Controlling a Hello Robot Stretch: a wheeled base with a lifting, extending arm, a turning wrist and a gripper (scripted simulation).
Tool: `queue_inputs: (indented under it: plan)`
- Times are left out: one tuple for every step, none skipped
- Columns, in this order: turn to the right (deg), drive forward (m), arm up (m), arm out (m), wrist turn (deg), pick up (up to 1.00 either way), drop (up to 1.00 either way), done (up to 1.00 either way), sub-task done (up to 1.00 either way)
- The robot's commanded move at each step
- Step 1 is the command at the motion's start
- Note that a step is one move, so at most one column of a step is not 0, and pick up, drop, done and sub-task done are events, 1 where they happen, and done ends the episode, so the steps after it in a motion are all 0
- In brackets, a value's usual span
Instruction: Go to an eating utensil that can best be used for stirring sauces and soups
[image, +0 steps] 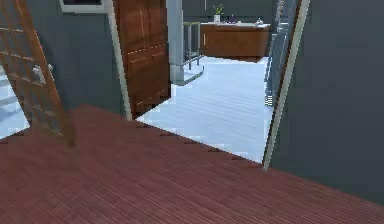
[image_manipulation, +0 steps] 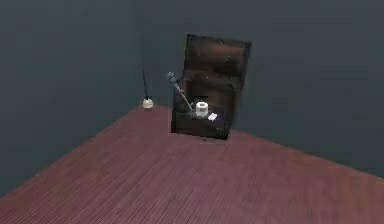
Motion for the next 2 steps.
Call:
queue_inputs:
  plan:
    - [0.0, 1.00, 0.00, 0.00, 0.0, 0.00, 0.00, 0.00, 0.00]
    - [0.0, 0.55, 0.00, 0.00, 0.0, 0.00, 0.00, 0.00, 0.00]
